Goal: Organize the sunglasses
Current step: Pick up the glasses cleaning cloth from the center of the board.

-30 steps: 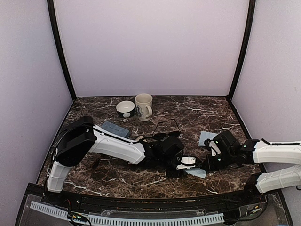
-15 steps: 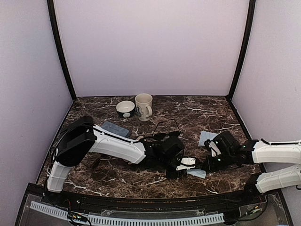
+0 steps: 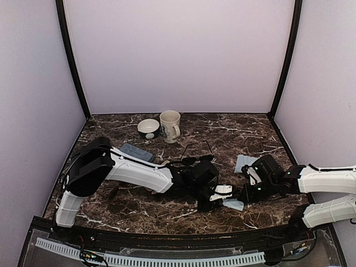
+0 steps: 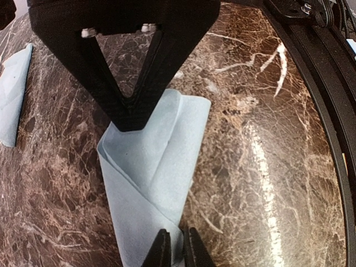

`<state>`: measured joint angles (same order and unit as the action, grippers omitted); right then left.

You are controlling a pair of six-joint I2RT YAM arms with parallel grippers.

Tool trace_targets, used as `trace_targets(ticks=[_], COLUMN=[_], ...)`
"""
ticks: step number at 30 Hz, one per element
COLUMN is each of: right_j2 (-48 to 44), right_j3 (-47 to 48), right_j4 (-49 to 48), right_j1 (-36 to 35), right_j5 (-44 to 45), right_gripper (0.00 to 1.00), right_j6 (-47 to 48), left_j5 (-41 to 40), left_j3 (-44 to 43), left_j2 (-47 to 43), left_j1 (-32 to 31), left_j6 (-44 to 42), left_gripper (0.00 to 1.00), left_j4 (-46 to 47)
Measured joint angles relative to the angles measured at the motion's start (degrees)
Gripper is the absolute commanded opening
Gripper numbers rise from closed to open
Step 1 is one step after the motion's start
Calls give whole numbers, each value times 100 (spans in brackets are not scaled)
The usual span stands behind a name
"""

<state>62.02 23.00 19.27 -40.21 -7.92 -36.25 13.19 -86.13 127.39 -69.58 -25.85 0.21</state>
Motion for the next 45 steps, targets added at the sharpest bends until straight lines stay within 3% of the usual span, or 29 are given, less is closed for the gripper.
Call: trace_targets(ticks=[8, 20, 33, 45], right_j2=[0, -44, -111, 44], right_j3=[0, 0, 13, 551], right_j4=[0, 2, 7, 2], right_j1=[0, 0, 0, 4], right_j5=[0, 2, -50, -402], right_gripper=[0, 0, 0, 0], right_j6=[0, 0, 199, 754], left_j5=[-11, -107, -122, -568], left_j3=[0, 0, -138, 389], left_j2=[2, 2, -35, -1156], left_j1=[48, 122, 424, 555], left_j6=[98, 238, 1086, 1862], left_gripper=[0, 0, 0, 0], left_j4=[15, 59, 2, -50])
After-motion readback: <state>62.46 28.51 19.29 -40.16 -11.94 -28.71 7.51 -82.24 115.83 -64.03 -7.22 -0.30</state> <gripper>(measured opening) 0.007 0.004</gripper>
